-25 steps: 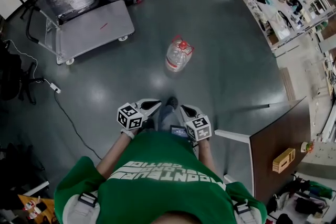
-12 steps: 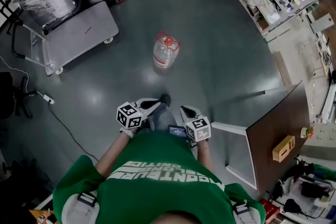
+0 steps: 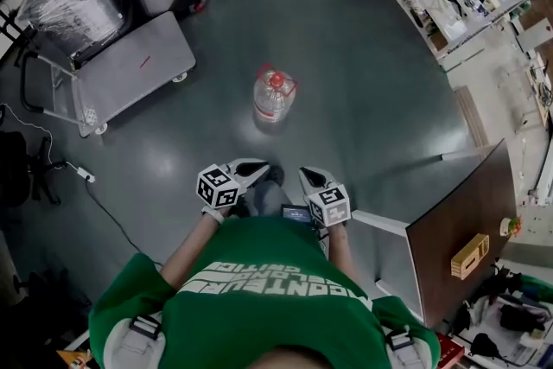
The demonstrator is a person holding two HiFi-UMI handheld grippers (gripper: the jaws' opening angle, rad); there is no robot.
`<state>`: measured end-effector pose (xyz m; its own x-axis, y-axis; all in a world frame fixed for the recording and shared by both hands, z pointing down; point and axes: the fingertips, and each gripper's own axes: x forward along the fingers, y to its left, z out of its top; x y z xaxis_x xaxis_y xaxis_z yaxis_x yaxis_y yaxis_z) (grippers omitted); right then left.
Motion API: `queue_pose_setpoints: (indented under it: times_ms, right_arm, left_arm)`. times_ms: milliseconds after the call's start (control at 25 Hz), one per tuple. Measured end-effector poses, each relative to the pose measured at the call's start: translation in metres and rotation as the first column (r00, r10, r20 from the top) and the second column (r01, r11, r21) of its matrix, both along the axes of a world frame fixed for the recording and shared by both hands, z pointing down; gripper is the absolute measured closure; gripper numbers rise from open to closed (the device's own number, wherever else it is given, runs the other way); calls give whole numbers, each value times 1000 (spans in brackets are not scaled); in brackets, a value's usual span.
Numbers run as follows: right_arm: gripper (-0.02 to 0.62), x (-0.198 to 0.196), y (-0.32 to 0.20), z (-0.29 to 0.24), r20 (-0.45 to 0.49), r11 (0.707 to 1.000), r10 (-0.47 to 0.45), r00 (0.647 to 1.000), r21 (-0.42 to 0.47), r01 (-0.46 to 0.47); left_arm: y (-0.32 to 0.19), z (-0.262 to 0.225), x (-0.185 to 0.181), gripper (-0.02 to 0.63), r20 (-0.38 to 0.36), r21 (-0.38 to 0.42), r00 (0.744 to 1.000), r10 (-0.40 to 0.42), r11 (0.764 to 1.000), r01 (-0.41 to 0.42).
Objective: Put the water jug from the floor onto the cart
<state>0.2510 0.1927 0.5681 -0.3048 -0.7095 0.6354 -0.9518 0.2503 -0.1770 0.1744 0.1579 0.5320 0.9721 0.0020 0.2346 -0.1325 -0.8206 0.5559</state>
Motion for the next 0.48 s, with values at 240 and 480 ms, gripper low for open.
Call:
queue_pose_setpoints:
  times_ms: [240,480]
  right_arm:
    - [607,27,-41,-4,13,1000,6,1000,13,-7]
    - [607,46,-76,-17,20,1000,-16,1000,22,16]
  left_arm:
    - [-37,-7,25,597,17,12,1000,4,1000,-5]
    - [-67,-27,51,598,59,88,998,20,996,-25]
